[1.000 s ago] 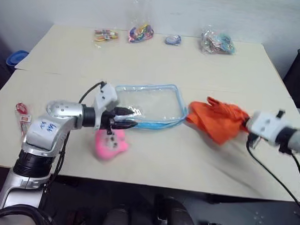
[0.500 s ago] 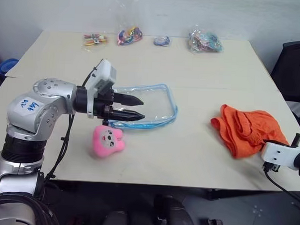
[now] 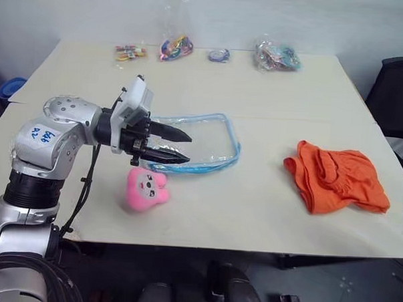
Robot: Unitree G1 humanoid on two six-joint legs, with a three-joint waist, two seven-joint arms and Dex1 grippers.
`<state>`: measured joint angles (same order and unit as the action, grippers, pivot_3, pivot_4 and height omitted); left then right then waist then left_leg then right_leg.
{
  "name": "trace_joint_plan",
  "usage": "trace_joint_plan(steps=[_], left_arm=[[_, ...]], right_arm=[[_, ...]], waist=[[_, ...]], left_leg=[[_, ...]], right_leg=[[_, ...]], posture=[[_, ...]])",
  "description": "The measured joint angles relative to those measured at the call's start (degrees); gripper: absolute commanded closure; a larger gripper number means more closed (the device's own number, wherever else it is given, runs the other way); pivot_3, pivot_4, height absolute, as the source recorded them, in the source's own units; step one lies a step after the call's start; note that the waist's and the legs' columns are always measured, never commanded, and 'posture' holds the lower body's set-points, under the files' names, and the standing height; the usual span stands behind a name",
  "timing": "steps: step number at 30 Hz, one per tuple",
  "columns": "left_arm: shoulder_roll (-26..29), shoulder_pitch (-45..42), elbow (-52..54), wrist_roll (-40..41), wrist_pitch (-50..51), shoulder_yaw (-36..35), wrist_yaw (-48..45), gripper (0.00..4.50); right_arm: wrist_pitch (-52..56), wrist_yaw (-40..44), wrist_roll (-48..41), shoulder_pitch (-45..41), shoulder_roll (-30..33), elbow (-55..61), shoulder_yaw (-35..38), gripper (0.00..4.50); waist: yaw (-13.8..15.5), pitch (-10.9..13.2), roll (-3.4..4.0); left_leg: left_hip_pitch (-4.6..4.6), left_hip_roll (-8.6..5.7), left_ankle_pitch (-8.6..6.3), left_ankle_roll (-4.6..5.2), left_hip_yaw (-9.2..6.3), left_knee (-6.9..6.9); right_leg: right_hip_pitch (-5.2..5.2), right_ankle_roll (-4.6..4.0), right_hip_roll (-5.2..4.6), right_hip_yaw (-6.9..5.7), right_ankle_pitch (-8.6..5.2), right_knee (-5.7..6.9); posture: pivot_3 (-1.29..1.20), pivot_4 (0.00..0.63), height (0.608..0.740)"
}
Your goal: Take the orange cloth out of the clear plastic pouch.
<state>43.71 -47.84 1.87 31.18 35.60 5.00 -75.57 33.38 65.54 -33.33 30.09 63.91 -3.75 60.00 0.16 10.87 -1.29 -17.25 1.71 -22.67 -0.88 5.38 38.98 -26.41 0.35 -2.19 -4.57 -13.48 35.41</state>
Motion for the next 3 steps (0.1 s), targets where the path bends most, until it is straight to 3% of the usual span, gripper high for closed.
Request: trace_joint_plan(steps=[3], left_arm=[[-0.2,-0.7,-1.6,-0.5,-1.1,0.4,-1.2,2.07]], right_arm=[[4.0,2.8,-0.2,3.7,-2.5,1.6,5.0,0.02]], waist=[[-0.3,0.0,-0.02]], left_leg=[[0.00,0.05,-0.03,-0.03,0.03,-0.02]], right_leg=[[-0.01,0.23,0.07,0.05,-0.13,-0.02]], posture=[[0.00,0.150,0.740]])
